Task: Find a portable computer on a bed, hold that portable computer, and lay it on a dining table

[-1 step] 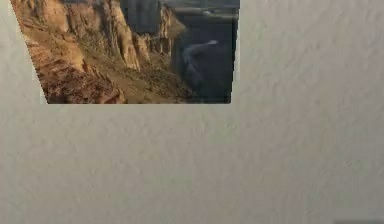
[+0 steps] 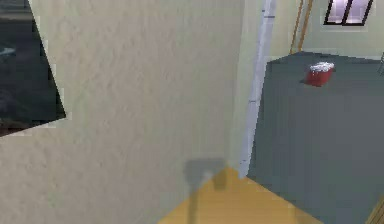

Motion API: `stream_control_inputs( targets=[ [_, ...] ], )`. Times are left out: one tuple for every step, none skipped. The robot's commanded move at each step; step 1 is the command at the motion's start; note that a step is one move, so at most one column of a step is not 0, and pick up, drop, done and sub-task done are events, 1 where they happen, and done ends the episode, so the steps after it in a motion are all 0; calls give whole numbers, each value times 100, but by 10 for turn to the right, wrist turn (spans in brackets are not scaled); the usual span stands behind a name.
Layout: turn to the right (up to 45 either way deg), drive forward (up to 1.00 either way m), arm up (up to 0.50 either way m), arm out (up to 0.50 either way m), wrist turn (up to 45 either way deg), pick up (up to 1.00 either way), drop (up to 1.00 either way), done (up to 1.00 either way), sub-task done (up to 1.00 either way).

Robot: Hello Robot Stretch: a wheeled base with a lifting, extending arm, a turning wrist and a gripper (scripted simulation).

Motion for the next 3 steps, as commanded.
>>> stream_control_inputs(
  targets=[
    [120,0,0,0,0,0,0,0,0],
    [0,85,0,0,0,0,0,0,0],
    [450,0,0,0,0,0,0,0,0]
  ],
)
